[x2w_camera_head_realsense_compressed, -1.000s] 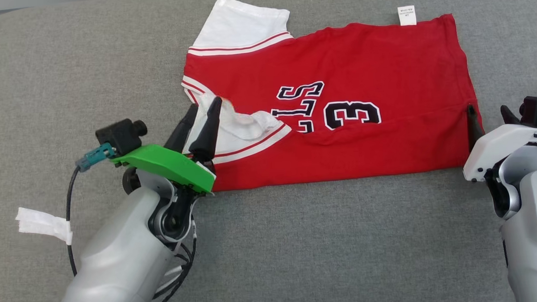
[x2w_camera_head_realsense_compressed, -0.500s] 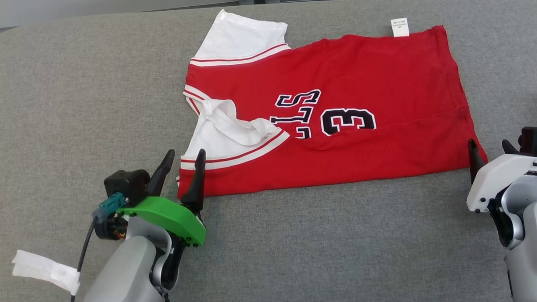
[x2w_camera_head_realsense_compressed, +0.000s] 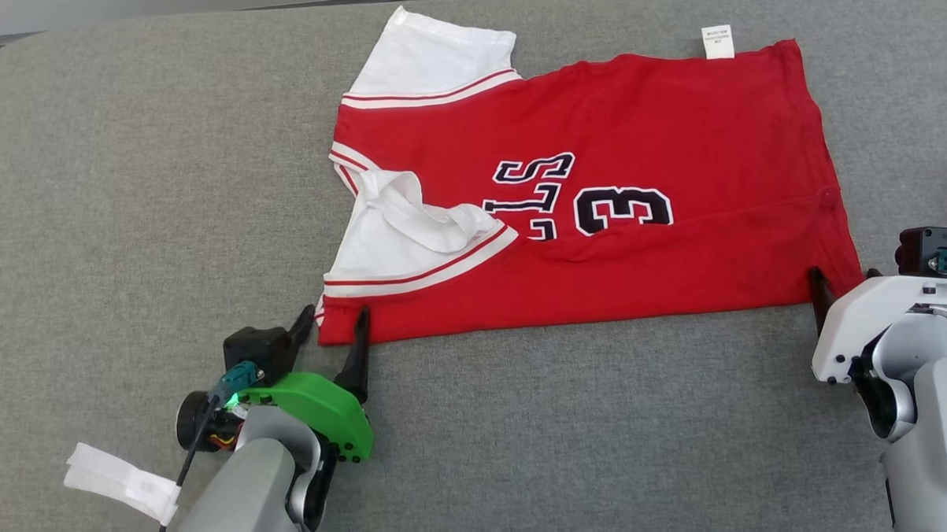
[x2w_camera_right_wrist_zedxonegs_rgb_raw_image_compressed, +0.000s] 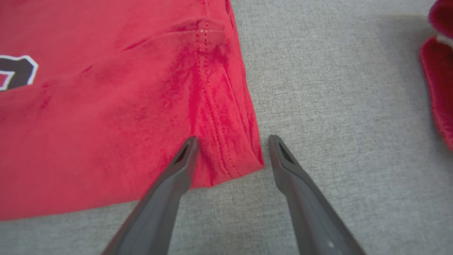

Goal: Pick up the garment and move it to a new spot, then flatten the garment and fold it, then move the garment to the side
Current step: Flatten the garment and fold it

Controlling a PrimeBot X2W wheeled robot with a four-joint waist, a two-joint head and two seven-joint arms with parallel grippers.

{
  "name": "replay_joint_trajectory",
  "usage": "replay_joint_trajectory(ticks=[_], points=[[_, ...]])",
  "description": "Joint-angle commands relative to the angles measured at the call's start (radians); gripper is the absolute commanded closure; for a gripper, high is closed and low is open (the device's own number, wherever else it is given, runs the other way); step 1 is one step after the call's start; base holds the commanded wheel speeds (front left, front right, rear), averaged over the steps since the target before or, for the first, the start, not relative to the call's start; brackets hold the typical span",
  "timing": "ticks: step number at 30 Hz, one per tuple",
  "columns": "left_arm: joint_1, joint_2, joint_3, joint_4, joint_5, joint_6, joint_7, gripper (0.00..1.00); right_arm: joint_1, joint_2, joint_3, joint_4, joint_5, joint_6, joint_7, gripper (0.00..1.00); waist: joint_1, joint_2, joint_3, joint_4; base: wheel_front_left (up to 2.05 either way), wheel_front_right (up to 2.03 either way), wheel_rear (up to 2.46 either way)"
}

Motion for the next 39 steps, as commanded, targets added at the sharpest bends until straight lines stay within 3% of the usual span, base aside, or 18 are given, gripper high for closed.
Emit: replay_joint_trajectory(ticks=[1,6,8,9,10,11,12,19,27,39], points=[[-0.018,0.001,0.0,0.028,0.005,0.013,0.004,0.0,-0.005,-0.005,-0.001,0.013,0.005,-0.002,0.007,0.0,0.0,0.0,0.004,0.002,0.0,0.0,0.0],[-0.041,-0.024,-0.007,0.101,-0.006,0.008,0.017,0.0,-0.022,-0.002,-0.005,0.046,0.01,-0.002,0.009,0.0,0.0,0.0,0.015,-0.001,0.0,0.0,0.0],[-0.049,-0.036,-0.014,0.126,-0.01,0.0,0.02,0.51,-0.03,0.0,0.003,0.063,0.02,-0.002,0.011,0.0,0.0,0.0,0.018,-0.002,0.0,0.0,0.0],[-0.054,-0.042,-0.017,0.136,-0.012,-0.006,0.02,1.0,-0.033,0.0,0.01,0.068,0.027,-0.002,0.007,0.0,0.0,0.0,0.02,-0.003,0.0,0.0,0.0],[-0.058,-0.046,-0.021,0.144,-0.012,-0.013,0.022,1.0,-0.035,0.001,0.014,0.075,0.032,-0.002,0.007,0.05,0.0,0.0,0.021,-0.003,0.0,0.0,0.0],[-0.063,-0.051,-0.024,0.155,-0.013,-0.018,0.022,1.0,-0.039,0.002,0.02,0.079,0.037,-0.001,0.005,0.72,0.0,0.0,0.023,-0.003,0.0,0.0,0.0],[-0.067,-0.054,-0.024,0.163,-0.014,-0.021,0.021,1.0,-0.04,0.001,0.025,0.083,0.042,-0.001,0.001,1.0,0.0,0.0,0.024,-0.003,0.0,0.0,0.0],[-0.065,-0.059,-0.027,0.195,-0.027,-0.05,0.015,1.0,0.006,-0.007,0.04,0.045,0.084,-0.002,-0.063,1.0,0.0,0.0,0.004,-0.007,0.0,0.0,0.0],[-0.017,-0.013,0.009,0.117,-0.03,-0.061,0.004,1.0,0.091,-0.014,0.043,-0.077,0.099,-0.002,-0.102,1.0,0.0,0.0,-0.05,-0.019,0.0,0.0,0.0],[0.157,0.06,0.022,-0.105,-0.031,0.002,0.024,1.0,0.28,0.017,-0.003,-0.287,0.122,-0.002,-0.035,1.0,0.0,0.0,-0.11,-0.01,0.0,0.0,0.0]])
